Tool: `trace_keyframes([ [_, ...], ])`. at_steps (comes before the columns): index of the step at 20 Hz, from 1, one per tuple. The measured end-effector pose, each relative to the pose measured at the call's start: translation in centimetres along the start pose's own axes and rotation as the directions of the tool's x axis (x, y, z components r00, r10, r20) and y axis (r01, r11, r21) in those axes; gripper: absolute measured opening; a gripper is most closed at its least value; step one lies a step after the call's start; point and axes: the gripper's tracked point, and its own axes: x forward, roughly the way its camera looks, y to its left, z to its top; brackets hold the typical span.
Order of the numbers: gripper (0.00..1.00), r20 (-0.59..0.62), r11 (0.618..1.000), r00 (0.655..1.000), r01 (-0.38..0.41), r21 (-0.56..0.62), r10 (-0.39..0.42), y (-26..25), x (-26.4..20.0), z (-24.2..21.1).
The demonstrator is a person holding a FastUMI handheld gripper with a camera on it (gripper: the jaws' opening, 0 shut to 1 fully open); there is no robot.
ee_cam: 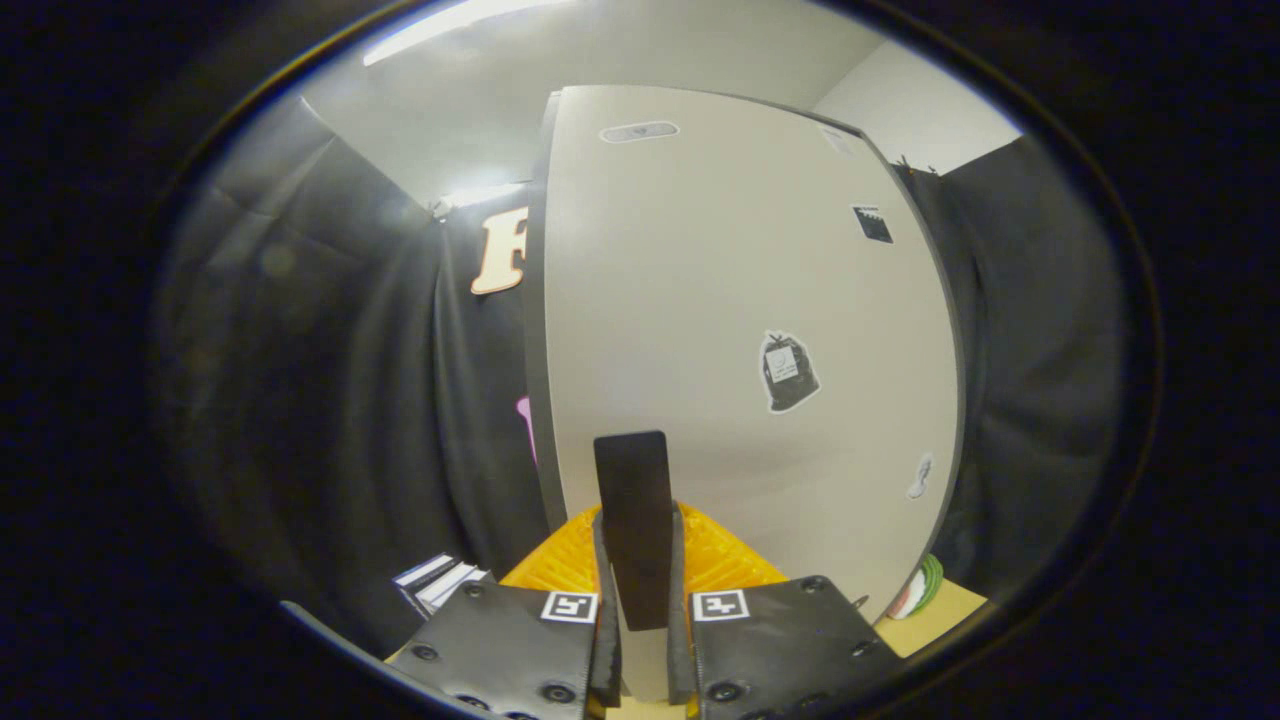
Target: Open the shoe cabinet door, grab the shoes and put them into the shoe cabinet, then close the shoe cabinet door.
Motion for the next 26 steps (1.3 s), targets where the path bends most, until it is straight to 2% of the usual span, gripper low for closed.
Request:
trace_keyframes([
  [12, 0.2, 0.01, 0.999, 0.999, 0.046, 0.008, -0.046, -2.0, -4.4, 0.8],
  [21, 0.19, 0.03, 0.996, 0.996, 0.089, -0.002, -0.089, -4.7, -9.3, 1.5],
  [26, 0.16, 0.037, 0.996, 0.996, 0.084, 0.005, -0.084, -6.2, -10.9, 1.7],
])
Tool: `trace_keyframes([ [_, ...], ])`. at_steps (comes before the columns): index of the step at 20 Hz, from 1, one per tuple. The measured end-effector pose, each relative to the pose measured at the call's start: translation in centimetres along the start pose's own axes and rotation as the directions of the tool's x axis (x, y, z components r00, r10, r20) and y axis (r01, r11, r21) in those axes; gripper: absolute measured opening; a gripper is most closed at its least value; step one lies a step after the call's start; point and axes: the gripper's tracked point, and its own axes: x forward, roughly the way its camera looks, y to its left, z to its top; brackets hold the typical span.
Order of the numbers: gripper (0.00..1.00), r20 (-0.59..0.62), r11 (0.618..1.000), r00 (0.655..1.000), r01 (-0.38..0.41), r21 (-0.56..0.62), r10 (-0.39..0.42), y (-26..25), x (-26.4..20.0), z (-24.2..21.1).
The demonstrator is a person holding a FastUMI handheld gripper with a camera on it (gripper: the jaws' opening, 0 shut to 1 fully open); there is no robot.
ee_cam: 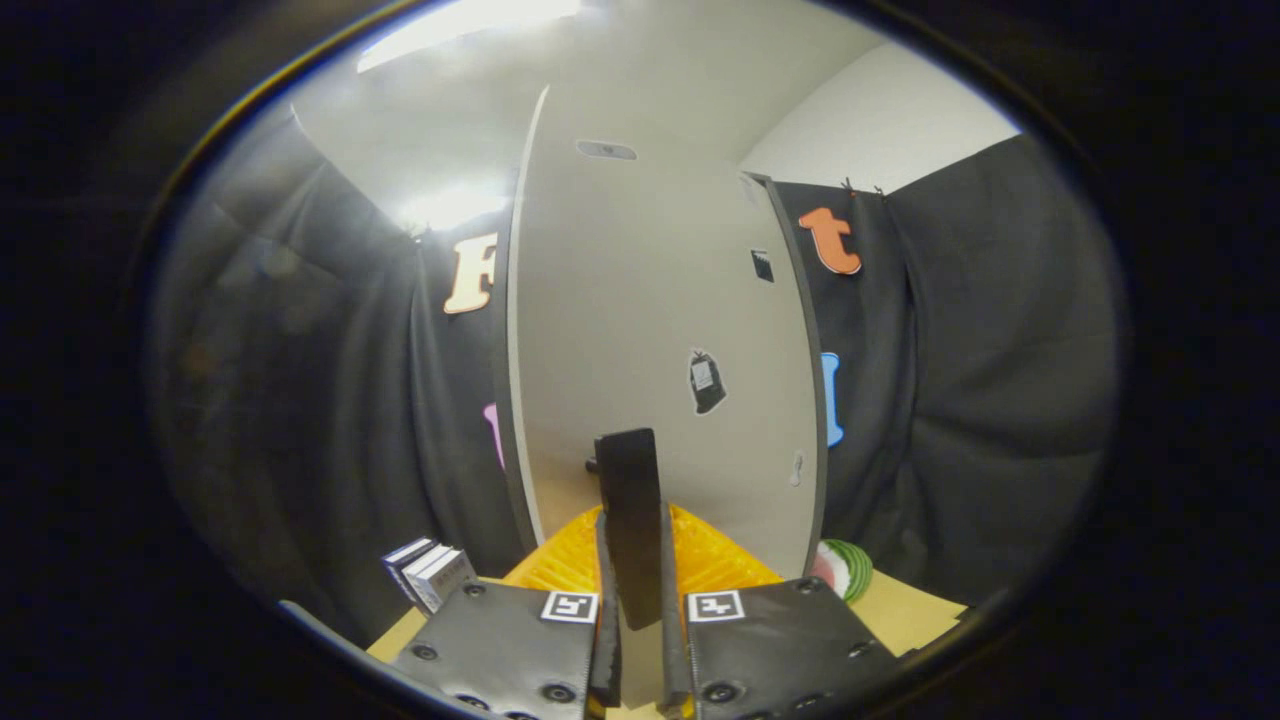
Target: Open the shoe cabinet door, grab the shoes and put them into the shoe cabinet, then close the shoe cabinet door.
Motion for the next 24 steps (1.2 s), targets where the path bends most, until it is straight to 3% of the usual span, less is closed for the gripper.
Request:
trace_keyframes([
  [4, 0.11, -0.003, 0.999, 0.999, -0.048, -0.003, 0.048, -1.6, -2.6, 0.7],
  [11, 0.09, -0.015, 0.995, 0.995, -0.1, 0.005, 0.1, -3.9, -2.8, 0.9],
  [24, 0.03, 0.0, 0.999, 1.0, -0.013, 0.029, 0.013, -14.4, -6.3, 1.9],
])
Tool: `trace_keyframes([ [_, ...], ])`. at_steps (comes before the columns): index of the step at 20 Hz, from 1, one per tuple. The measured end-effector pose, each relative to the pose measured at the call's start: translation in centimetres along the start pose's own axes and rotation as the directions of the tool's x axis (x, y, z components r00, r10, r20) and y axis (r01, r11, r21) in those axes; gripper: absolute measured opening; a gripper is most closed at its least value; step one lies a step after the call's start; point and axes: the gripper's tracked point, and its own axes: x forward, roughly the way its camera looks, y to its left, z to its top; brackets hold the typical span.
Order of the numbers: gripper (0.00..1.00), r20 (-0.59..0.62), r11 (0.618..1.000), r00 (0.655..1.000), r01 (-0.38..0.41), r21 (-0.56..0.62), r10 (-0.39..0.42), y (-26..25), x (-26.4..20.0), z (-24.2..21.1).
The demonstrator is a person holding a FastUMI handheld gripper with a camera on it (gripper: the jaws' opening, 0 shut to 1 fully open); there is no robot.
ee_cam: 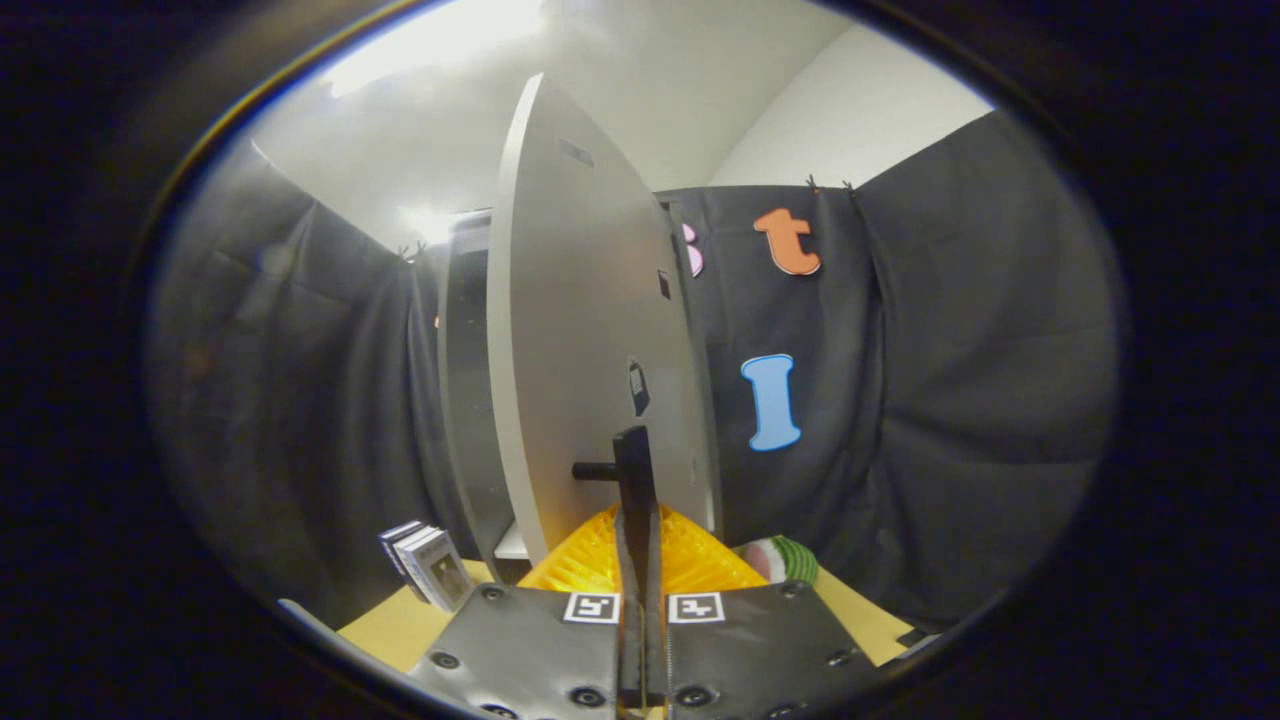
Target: Open the shoe cabinet door, grab the shoes and put them into the shoe cabinet, then close the shoe cabinet door.
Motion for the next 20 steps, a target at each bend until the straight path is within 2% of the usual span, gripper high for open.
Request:
trace_keyframes([
  [9, 0.02, 0.017, 0.998, 0.999, 0.04, 0.046, -0.04, -8.2, 0.2, 1.2],
  [16, 0.02, 0.009, 0.998, 0.999, 0.043, 0.053, -0.044, -10.5, 0.2, 1.4],
  [20, 0.02, 0.009, 0.996, 0.997, 0.074, 0.046, -0.075, -12.0, -0.5, 1.5],
])
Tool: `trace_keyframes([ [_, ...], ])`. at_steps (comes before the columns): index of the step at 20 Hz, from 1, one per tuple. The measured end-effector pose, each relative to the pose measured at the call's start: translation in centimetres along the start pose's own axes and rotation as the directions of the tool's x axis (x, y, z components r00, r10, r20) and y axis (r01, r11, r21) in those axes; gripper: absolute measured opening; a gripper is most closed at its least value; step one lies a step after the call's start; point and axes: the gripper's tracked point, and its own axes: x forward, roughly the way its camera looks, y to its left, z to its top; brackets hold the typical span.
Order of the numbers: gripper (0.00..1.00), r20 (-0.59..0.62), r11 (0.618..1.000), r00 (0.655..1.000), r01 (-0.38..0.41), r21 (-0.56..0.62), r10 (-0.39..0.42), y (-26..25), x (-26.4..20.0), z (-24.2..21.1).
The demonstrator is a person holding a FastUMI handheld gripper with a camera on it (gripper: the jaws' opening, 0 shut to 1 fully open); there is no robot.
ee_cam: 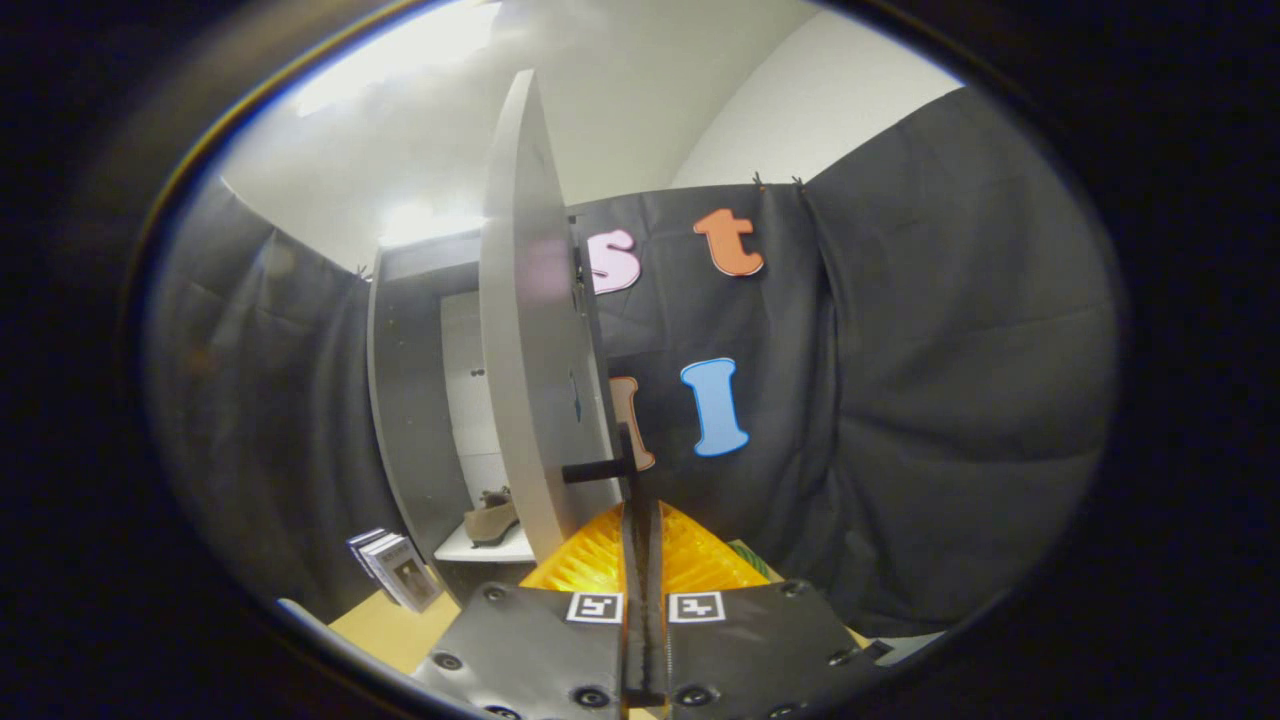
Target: Open the shoe cabinet door, grab the shoes and put them into the shoe cabinet, then close the shoe cabinet door.
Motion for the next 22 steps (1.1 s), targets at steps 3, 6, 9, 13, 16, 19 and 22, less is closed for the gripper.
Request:
trace_keyframes([
  [3, 0.02, 0.002, 0.999, 0.999, 0.041, 0.009, -0.041, -1.3, -0.3, -0.1],
  [6, 0.02, 0.009, 0.995, 0.995, 0.097, 0.022, -0.098, -3.5, -1.5, 0.1],
  [9, 0.02, 0.009, 0.993, 0.993, 0.116, 0.028, -0.117, -4.2, -2.2, -0.1],
  [13, 0.02, 0.037, 0.994, 0.994, 0.106, 0.021, -0.107, -3.4, -3.3, 0.7],
  [16, 0.02, 0.063, 0.998, 0.996, 0.065, 0.01, -0.066, -1.1, -4.1, 1.3],
  [19, 0.02, 0.065, 1.0, 0.998, -0.016, 0.001, 0.016, 2.5, -3.9, 1.0],
  [22, 0.02, 0.039, 0.995, 0.994, -0.104, 0.0, 0.104, 5.9, -3.6, 0.0],
])
